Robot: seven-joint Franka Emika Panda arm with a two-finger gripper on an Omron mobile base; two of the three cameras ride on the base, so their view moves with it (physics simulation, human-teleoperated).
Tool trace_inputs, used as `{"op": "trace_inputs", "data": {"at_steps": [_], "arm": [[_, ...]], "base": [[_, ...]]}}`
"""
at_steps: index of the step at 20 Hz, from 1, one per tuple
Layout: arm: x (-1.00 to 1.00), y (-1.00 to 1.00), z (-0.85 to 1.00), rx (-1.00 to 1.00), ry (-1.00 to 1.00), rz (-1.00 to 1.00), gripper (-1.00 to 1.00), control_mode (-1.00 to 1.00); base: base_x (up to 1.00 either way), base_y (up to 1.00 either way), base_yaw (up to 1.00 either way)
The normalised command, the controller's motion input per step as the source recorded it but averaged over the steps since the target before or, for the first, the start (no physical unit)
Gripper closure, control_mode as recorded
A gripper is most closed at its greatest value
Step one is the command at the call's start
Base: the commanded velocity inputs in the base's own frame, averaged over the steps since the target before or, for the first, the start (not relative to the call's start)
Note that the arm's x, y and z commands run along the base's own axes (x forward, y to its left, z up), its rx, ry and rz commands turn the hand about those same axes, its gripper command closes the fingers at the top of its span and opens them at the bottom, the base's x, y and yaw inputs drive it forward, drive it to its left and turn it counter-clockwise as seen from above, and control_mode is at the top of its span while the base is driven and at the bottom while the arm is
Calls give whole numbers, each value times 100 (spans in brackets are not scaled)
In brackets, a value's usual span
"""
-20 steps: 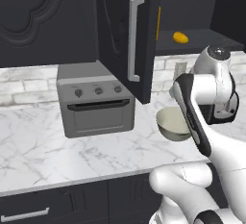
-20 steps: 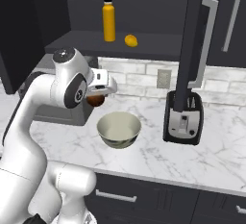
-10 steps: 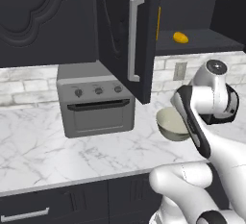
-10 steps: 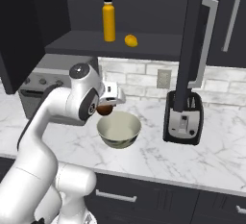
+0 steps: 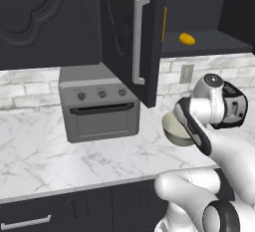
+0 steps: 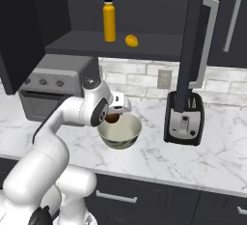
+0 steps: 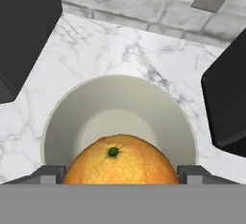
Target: Open the cabinet. Pick the orange and mango from the cabinet and place them into the bowl. Then close the cabinet.
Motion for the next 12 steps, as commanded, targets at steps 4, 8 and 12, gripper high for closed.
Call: {"op": "trace_inputs", "data": {"at_steps": [4,8,12], "arm": [[8,-3,-46,0,13,0,100,-100],[15,-1,-32,0,3,0,100,-100],[28,-6,-15,0,0,0,-100,-100]], "base": [[0,0,0],[0,0,0],[0,0,0]]}}
